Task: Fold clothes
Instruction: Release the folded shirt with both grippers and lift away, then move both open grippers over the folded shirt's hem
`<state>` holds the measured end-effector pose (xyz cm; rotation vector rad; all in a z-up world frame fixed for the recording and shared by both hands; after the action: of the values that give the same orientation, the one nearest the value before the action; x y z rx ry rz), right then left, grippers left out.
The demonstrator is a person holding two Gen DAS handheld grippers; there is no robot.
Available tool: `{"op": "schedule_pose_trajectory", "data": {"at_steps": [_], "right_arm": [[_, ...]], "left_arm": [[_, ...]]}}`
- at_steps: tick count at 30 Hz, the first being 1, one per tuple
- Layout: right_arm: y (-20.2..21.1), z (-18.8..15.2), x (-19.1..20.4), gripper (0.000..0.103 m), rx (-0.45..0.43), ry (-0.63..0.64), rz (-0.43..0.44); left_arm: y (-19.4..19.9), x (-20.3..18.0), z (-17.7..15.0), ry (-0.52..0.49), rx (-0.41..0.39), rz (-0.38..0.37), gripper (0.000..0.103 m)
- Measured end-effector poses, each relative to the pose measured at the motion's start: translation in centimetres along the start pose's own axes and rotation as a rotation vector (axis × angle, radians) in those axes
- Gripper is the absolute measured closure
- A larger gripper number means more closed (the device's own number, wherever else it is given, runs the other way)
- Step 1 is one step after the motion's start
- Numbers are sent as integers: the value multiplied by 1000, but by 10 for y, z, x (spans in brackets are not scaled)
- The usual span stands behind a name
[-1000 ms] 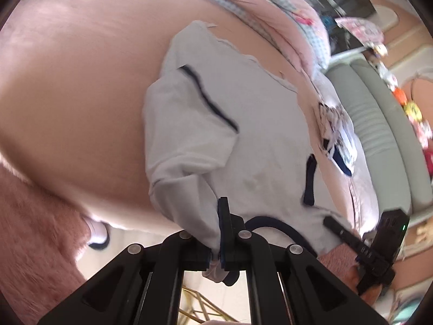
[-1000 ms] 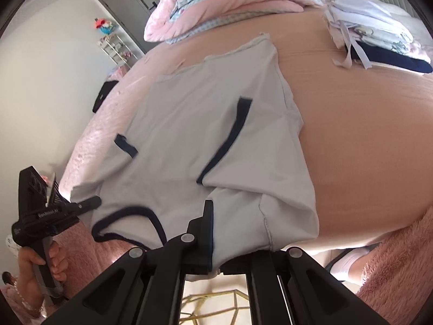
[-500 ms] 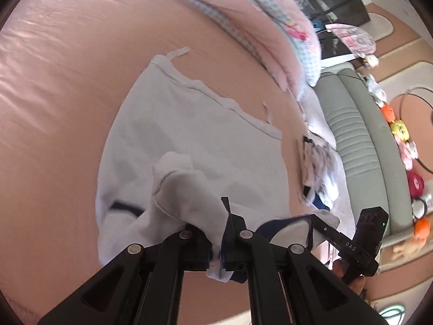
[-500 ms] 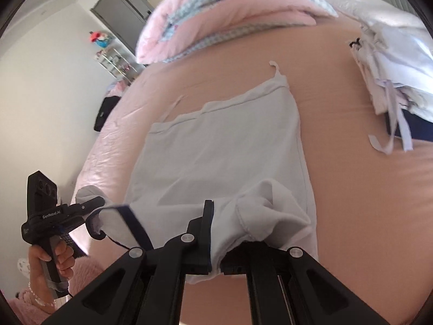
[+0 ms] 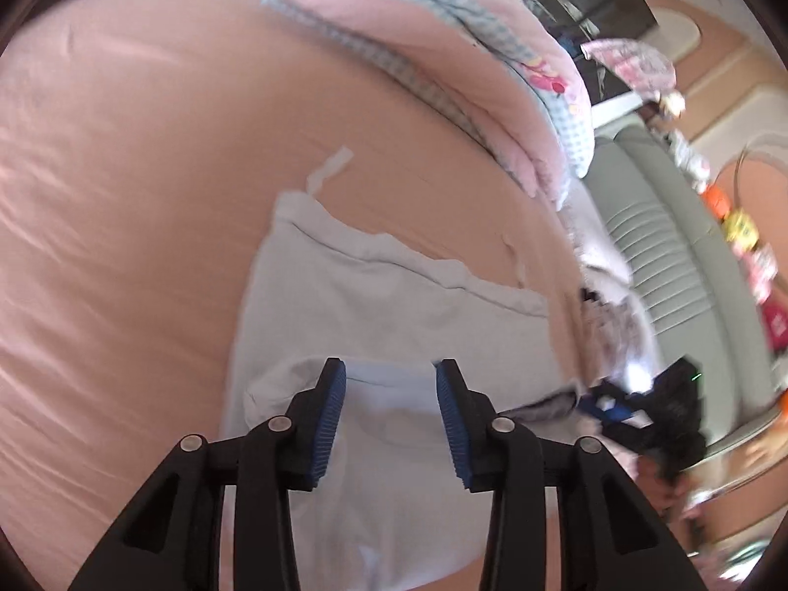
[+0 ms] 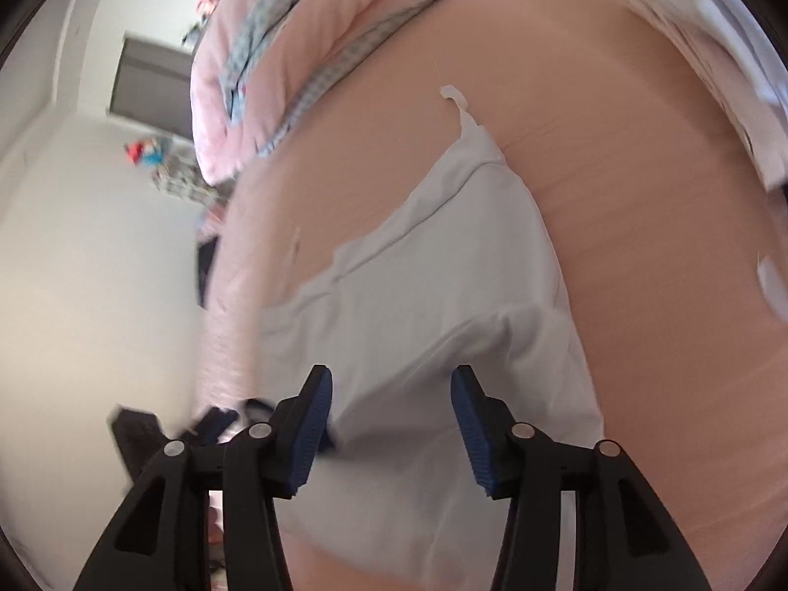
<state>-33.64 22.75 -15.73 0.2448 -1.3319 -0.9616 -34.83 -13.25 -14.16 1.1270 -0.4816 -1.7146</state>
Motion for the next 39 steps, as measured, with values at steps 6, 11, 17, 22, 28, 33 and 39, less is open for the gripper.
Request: {"op": "schedule_pose_trajectory", "data": {"at_steps": [6, 11, 17, 22, 28, 33, 39], "right_arm": [[-6, -38, 30, 62, 56, 416, -265], [-50, -46, 6, 63, 92, 548, -510], [14, -33, -5, 70, -157, 440, -553], [64, -77, -17, 66, -169, 398, -498], [69, -124, -49, 66, -133, 247, -437], [54, -133, -49, 66, -135, 240, -427], [35, -132, -36, 66, -110, 444, -653]], "left_arm": [[-34, -23, -43, -269, 130, 78, 69], [-83, -6, -29, -208, 137, 159, 69], [-3, -16, -12, -180, -84, 131, 68], [47, 25, -60, 58, -117, 210, 67], [27, 36, -111, 137, -57, 152, 67], [16, 27, -108, 46, -61, 151, 72], [23, 40, -115, 5, -6, 311, 73]]}}
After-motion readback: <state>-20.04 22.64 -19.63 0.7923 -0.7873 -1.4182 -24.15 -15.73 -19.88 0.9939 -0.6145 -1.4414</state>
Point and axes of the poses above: each gripper's, at about its wrist camera, not at the fingertips, and y roughly against the way its jaws point, x to its left, z to its top, the point moved 6 cm from there along -y, roughly the way its jaws point, and after that the axes turned 2 degrees about z, right-handed, at the moved point
